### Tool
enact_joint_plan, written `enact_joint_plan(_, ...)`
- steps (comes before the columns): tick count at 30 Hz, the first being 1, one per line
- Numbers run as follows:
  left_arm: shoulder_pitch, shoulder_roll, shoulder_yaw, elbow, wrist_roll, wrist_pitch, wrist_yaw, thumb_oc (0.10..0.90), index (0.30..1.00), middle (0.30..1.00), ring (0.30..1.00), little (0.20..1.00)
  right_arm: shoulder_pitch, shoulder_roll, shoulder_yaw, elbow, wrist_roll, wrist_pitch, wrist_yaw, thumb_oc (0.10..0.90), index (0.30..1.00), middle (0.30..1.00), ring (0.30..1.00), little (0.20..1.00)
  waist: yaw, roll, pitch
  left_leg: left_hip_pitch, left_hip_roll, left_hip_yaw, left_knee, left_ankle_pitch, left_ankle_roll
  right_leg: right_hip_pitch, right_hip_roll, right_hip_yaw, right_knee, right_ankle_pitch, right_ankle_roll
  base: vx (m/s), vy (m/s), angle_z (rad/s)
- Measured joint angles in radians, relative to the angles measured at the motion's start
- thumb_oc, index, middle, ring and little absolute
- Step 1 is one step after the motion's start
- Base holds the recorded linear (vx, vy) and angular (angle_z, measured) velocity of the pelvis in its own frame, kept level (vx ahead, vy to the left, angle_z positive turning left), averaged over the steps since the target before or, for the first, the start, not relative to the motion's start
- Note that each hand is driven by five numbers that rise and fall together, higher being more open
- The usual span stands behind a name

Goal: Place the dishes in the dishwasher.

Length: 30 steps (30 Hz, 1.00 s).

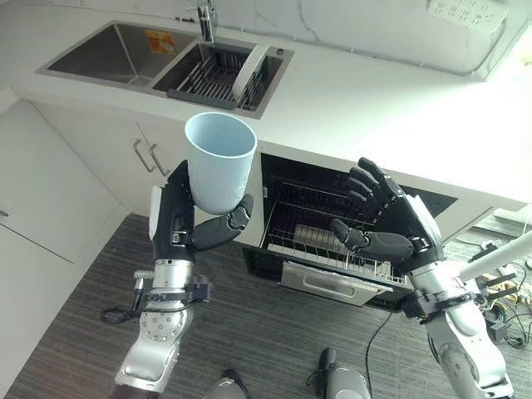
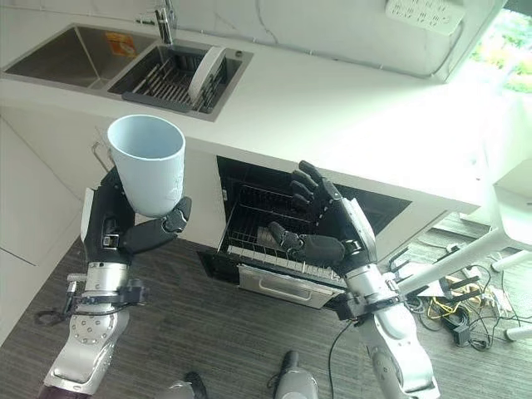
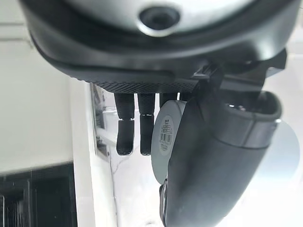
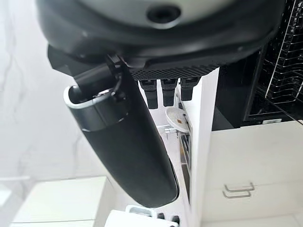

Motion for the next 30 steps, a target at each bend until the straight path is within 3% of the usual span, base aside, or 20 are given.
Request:
enact_joint_plan(3,-0.009,0.001,-0.004,0.096,0.112,0.000,0.126,0.400,0.300,0.300,0.300,0.300,-0.004,0.025,0.022,0.010,0.087,0.001,0.028,0.800,0.900,0.900,0.900,0.900,-0.011,-0.045,-0.035,-0.002,0.001,-0.003,0.015,-0.005,0.004,0.000,-0.001,0.000,-0.010,0.005,0.000,0.03,0.020,-0.03)
enact_joint_plan(4,-0.035,0.000,-0.025,0.137,0.164,0.000,0.196,0.400,0.300,0.300,0.300,0.300,-0.014,0.041,0.031,0.024,0.087,0.002,0.028,0.800,0.900,0.900,0.900,0.900,-0.012,-0.047,-0.038,-0.004,0.001,0.001,0.030,-0.017,0.006,0.002,-0.004,0.000,-0.014,0.011,0.000,0.04,0.012,-0.04)
enact_joint_plan(8,-0.090,-0.003,-0.095,0.188,0.285,0.001,0.297,0.400,0.300,0.300,0.300,0.300,-0.033,0.052,0.102,0.025,0.107,0.007,0.029,0.800,0.900,0.900,0.900,0.900,-0.021,-0.052,-0.049,-0.010,0.001,0.003,0.048,-0.022,0.014,0.004,-0.002,0.006,-0.030,0.032,0.007,0.04,-0.018,-0.06)
enact_joint_plan(18,-0.101,-0.011,-0.166,0.203,0.382,-0.013,0.386,0.400,0.300,0.300,0.300,0.300,-0.064,0.057,0.140,0.025,0.310,0.048,0.031,0.800,0.900,0.900,0.900,0.900,-0.016,-0.051,-0.053,0.007,0.022,0.017,0.060,-0.028,0.003,0.018,0.018,0.021,-0.049,0.040,-0.006,0.04,-0.029,-0.07)
enact_joint_plan(30,-0.104,-0.011,-0.224,0.204,0.416,-0.045,0.416,0.400,0.300,0.300,0.300,0.300,-0.094,0.057,0.178,0.025,0.323,0.052,0.022,0.800,0.900,0.900,0.900,0.900,0.006,-0.051,-0.054,0.008,0.023,0.016,0.066,-0.029,0.006,0.019,0.021,0.026,-0.049,0.043,-0.007,0.02,-0.006,-0.01)
